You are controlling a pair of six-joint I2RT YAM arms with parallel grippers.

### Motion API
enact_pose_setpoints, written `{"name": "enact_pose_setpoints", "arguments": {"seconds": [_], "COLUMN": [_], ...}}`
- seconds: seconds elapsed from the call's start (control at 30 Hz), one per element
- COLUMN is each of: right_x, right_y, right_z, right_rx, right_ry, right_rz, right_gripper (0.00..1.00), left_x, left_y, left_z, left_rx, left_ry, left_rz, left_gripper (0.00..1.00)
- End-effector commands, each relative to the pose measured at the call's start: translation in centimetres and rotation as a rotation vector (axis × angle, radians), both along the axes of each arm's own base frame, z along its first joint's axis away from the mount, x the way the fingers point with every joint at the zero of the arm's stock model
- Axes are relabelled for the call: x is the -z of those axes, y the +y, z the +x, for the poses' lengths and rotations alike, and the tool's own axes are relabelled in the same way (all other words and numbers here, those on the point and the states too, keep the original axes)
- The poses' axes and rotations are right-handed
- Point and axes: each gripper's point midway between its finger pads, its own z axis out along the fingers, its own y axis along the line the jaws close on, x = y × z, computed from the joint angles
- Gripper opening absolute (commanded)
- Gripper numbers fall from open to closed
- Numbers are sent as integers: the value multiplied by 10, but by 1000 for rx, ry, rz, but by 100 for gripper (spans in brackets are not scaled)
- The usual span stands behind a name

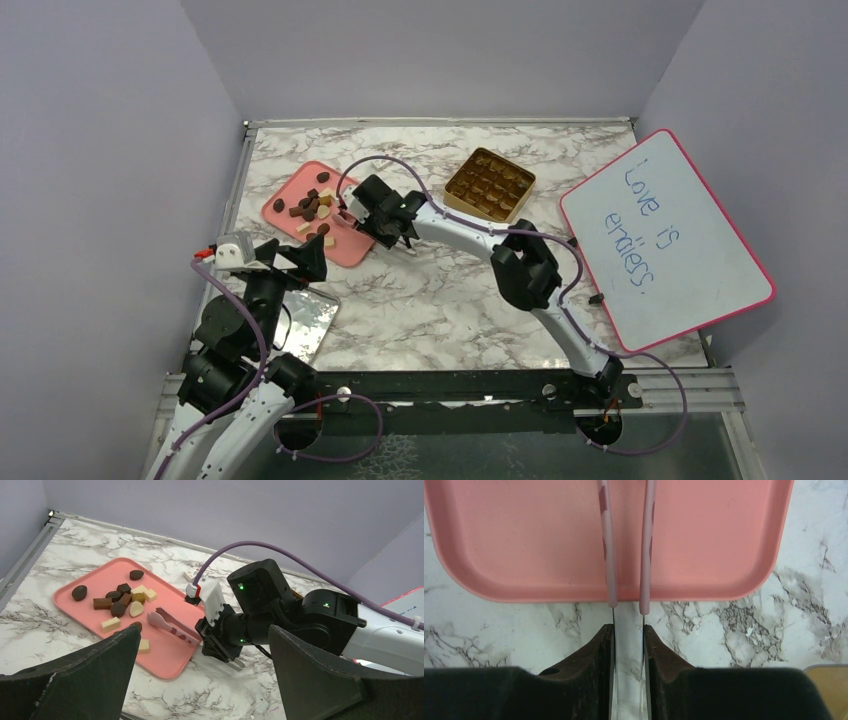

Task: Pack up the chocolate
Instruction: Pick up the fake chocolate from the plate.

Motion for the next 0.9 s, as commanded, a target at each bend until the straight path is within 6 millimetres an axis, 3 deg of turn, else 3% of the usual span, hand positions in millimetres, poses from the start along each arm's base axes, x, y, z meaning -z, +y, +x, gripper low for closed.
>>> {"name": "enact_pose_setpoints", "arguments": {"seconds": [0.0, 0.23, 0.5, 0.87], "right_x": [-45, -54, -77, -103], "right_y": [0, -14, -37, -94], "right_z": [-1, -12, -17, -3], "right_rx": [9, 28, 66, 201], "right_ry": [-44, -28, -20, -2], "right_rz": [91, 96, 137, 159], "right_gripper": [27, 27, 27, 26], "left_x": [-3, -3, 2, 12], "left_y": [6, 5, 0, -6], "left_z": [-2, -2, 3, 9], "left_rx": [-24, -19, -6, 5], "left_ry": [-16, -15, 8, 47], "left_rz": [-7, -9, 3, 35], "left_gripper": [99, 99, 99, 99]}}
